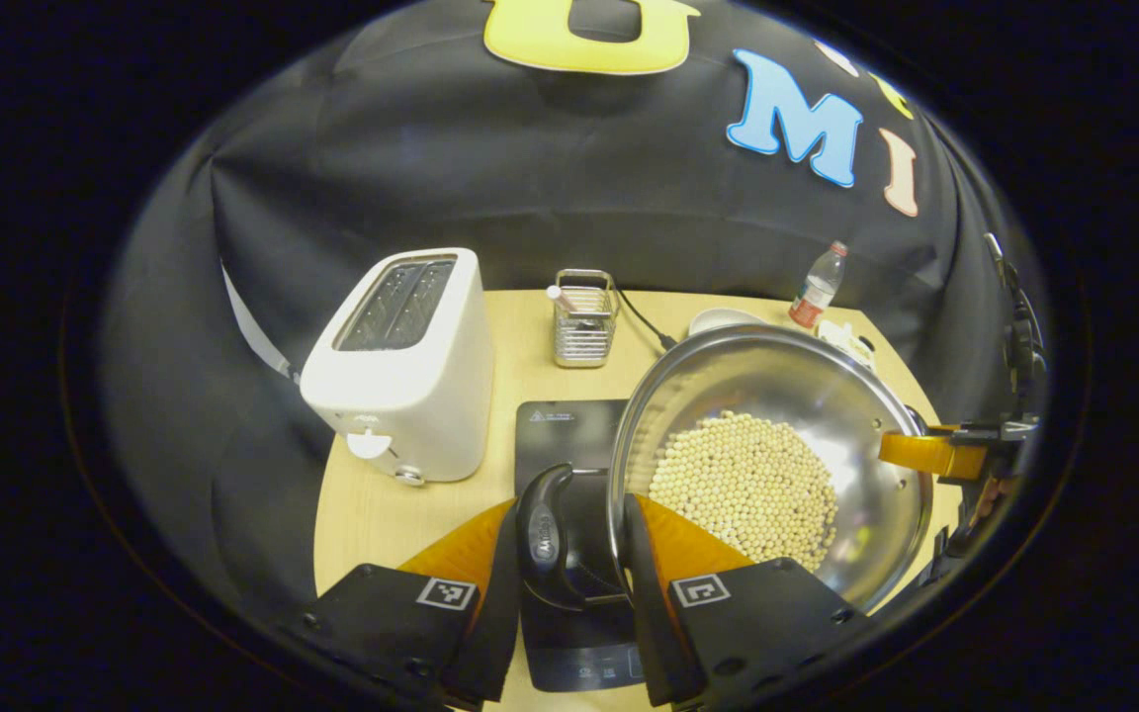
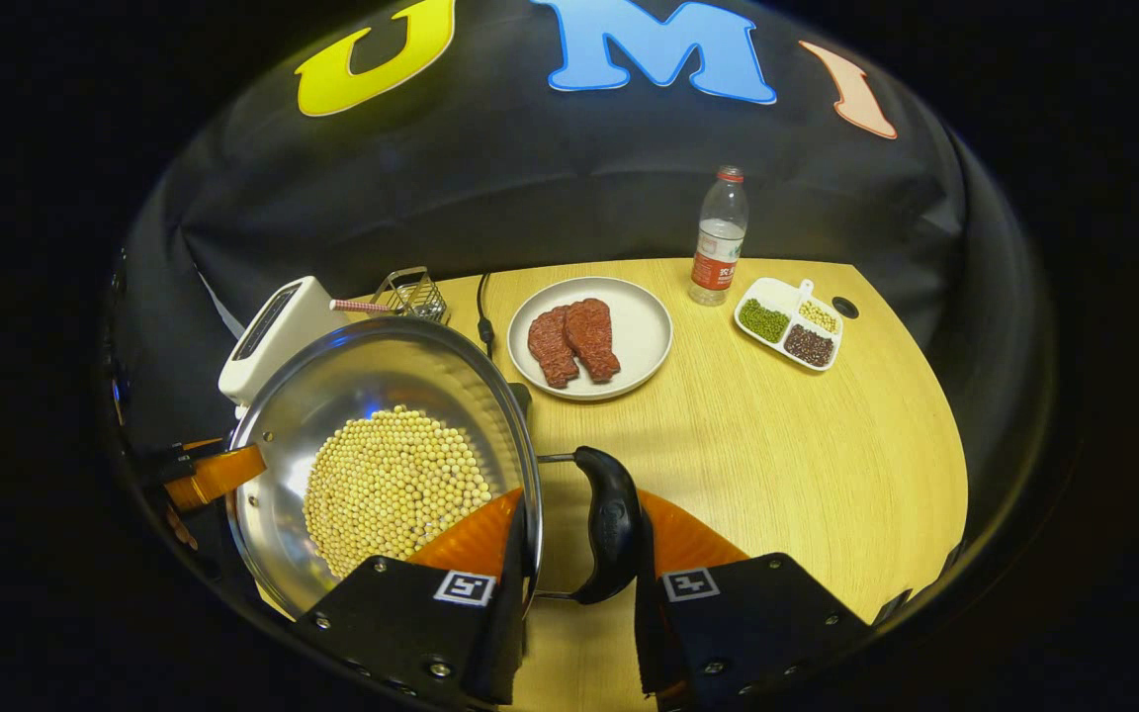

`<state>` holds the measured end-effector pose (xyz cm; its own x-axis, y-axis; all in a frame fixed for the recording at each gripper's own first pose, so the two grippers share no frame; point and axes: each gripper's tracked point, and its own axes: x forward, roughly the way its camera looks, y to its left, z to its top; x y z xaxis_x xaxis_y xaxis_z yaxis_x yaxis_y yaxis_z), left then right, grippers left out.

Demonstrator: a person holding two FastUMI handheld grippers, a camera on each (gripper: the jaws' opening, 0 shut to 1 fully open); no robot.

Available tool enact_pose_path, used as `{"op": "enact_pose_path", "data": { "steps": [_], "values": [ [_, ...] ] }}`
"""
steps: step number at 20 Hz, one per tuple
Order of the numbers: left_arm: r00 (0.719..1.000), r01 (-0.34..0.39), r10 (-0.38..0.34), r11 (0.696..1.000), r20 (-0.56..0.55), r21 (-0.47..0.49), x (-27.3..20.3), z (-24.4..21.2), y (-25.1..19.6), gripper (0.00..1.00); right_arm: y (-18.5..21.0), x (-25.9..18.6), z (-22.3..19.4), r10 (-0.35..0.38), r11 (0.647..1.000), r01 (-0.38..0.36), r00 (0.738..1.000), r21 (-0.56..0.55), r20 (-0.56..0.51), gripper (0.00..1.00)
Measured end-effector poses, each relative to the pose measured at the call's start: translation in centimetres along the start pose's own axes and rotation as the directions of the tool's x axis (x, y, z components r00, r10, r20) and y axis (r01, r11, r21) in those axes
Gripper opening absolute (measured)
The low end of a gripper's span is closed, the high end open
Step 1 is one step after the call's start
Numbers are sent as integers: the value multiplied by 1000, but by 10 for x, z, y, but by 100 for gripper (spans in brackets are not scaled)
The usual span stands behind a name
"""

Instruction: First push the handle of the pot to place it horizontally, then grasp the pot with both hands and set it on the induction cooktop.

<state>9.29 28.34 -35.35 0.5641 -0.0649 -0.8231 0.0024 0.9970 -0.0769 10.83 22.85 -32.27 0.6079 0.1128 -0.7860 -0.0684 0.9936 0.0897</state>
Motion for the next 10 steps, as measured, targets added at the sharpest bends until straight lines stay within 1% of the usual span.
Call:
{"op": "enact_pose_path", "data": {
  "steps": [10],
  "values": [
    [1000, -14, 14, 1000, -8, -15, 15, -10, 27, 55, 28, 20, -4, 12, 1000, -13, 999, -17, -32, 47]
  ]
}}
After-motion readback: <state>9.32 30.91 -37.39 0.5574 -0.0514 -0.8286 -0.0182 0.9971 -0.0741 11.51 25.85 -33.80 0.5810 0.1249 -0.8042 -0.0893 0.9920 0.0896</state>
